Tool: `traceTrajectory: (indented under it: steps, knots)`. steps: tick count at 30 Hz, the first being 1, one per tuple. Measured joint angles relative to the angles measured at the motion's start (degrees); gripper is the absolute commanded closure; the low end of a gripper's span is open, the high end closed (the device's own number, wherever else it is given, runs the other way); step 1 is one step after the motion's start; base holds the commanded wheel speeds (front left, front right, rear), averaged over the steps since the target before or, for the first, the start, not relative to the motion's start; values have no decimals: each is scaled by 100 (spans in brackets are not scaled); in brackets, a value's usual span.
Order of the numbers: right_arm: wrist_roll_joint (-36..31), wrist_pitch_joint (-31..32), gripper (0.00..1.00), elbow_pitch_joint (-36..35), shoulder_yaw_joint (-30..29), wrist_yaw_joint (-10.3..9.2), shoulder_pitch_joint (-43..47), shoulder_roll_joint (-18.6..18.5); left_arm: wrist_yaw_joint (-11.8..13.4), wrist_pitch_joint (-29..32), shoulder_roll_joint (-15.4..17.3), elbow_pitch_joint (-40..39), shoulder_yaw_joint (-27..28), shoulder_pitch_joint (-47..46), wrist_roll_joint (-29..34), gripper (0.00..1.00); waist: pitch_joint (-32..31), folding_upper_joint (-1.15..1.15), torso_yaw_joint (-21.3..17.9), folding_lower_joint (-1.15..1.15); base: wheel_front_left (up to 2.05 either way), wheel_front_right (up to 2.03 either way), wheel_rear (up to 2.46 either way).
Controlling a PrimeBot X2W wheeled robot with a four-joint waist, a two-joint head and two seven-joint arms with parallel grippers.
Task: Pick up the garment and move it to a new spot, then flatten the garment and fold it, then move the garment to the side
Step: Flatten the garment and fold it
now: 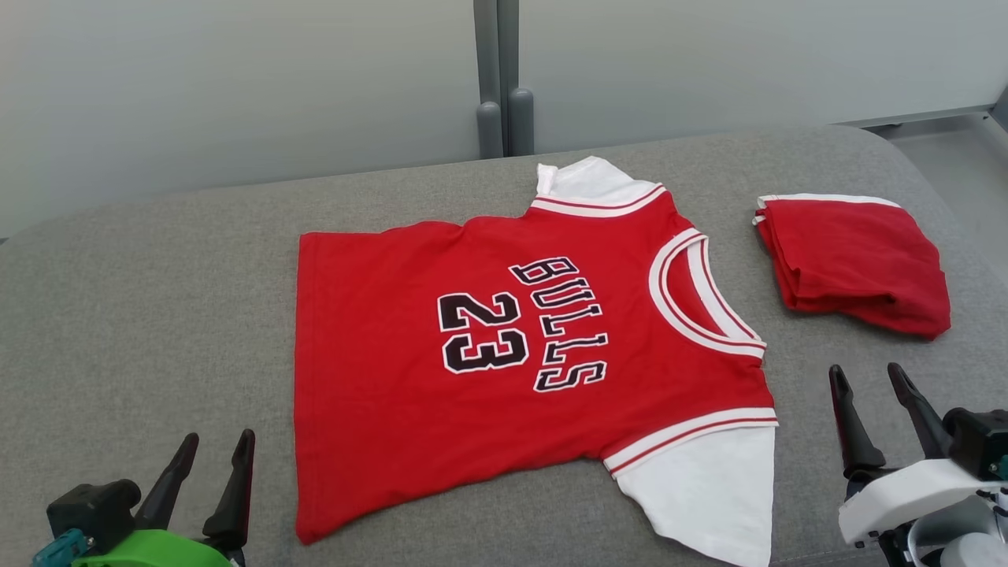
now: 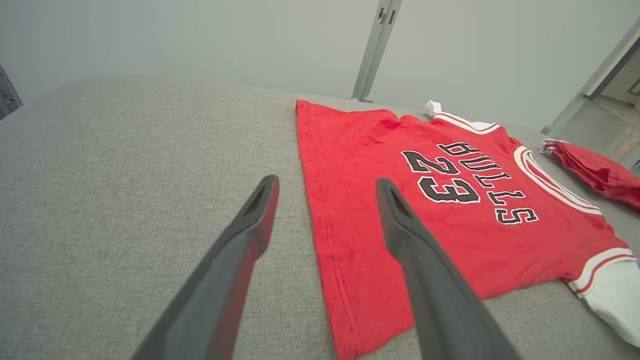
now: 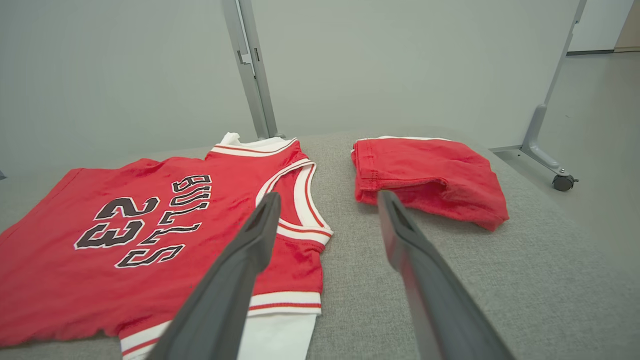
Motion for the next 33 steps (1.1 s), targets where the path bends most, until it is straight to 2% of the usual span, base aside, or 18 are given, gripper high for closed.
traceTrajectory:
  steps: [13,16,24,33]
  knots:
    - [-266,-49,0,353,-57,1,-16,190,-124,-5,-208,276,34,-125,133,0,20,0,10,0,0,0,0]
    - [-316,-49,0,501,88,12,-16,201,-171,-5,-253,302,60,-141,133,0,24,0,29,0,0,0,0]
    - [-458,-49,0,842,659,263,160,291,-220,-7,-316,354,247,-84,178,0,106,0,82,0,0,0,0]
    - [-456,-47,0,1267,906,389,380,463,-224,-7,-326,286,600,-4,260,0,357,0,59,0,0,0,0]
